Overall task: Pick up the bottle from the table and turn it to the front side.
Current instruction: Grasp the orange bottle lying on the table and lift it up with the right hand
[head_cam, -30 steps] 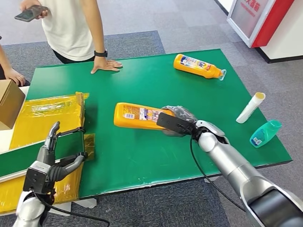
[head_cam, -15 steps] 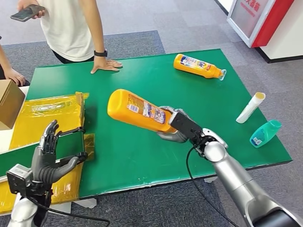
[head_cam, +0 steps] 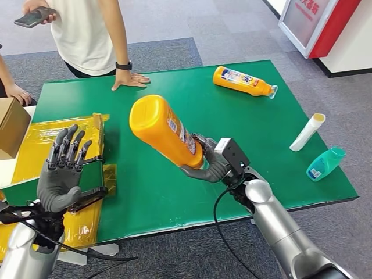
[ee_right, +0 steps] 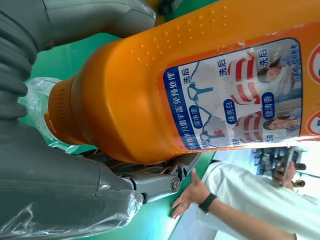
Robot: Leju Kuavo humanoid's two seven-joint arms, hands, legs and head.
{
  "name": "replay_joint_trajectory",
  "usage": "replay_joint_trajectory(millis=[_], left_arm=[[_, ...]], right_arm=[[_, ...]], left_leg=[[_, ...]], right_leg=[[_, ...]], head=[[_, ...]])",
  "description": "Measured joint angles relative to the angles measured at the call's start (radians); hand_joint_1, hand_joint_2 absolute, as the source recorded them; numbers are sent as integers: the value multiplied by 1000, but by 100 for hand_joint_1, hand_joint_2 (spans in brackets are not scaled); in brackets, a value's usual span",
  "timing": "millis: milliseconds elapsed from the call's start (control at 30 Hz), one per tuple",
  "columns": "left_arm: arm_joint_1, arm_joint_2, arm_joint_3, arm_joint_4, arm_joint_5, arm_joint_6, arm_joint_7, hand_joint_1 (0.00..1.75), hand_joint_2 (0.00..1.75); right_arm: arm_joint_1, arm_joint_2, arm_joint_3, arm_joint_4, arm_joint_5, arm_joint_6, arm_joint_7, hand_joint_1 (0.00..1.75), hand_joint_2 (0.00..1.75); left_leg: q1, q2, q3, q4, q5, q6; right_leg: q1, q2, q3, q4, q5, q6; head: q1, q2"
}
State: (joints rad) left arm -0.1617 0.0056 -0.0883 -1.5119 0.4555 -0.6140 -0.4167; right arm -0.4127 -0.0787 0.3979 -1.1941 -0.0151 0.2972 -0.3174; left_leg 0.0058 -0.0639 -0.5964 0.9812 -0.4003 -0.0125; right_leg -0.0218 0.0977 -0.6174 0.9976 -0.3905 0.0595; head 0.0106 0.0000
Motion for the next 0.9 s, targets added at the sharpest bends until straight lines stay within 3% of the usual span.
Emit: replay_joint_trajectory(millis=[167, 467, 667, 800, 900], left_arm=[[-63, 12, -37, 15, 86, -87, 36, 0, 175], [-93, 21, -59, 30, 108, -83, 67, 0, 175], [-130, 22, -61, 65, 210, -16, 190, 0, 175], [-177, 26, -66, 106, 249, 124, 294, 0, 175], [-218, 27, -72, 140, 248, 199, 326, 0, 175]], right_arm=[[-15, 18, 0, 50, -2, 9, -9, 175, 175], [-22, 30, 2, 92, 41, -20, -10, 175, 175], [-39, 47, 12, 146, 173, -123, -21, 175, 175], [-54, 57, 24, 190, 269, -181, -24, 175, 175], [-59, 65, 36, 208, 321, -207, -27, 175, 175]], left_leg=[[0, 0, -1, 0, 0, 0], [0, 0, -2, 0, 1, 0], [0, 0, -3, 0, 1, 0], [0, 0, -3, 0, 2, -1], [0, 0, -4, 0, 3, -1]], right_leg=[[0, 0, -1, 0, 1, 0], [0, 0, -2, 0, 1, -1], [0, 0, -3, 0, 1, 0], [0, 0, -4, 0, 2, 0], [0, 0, -4, 0, 3, -1]], head=[[0, 0], [0, 0], [0, 0], [0, 0], [0, 0]])
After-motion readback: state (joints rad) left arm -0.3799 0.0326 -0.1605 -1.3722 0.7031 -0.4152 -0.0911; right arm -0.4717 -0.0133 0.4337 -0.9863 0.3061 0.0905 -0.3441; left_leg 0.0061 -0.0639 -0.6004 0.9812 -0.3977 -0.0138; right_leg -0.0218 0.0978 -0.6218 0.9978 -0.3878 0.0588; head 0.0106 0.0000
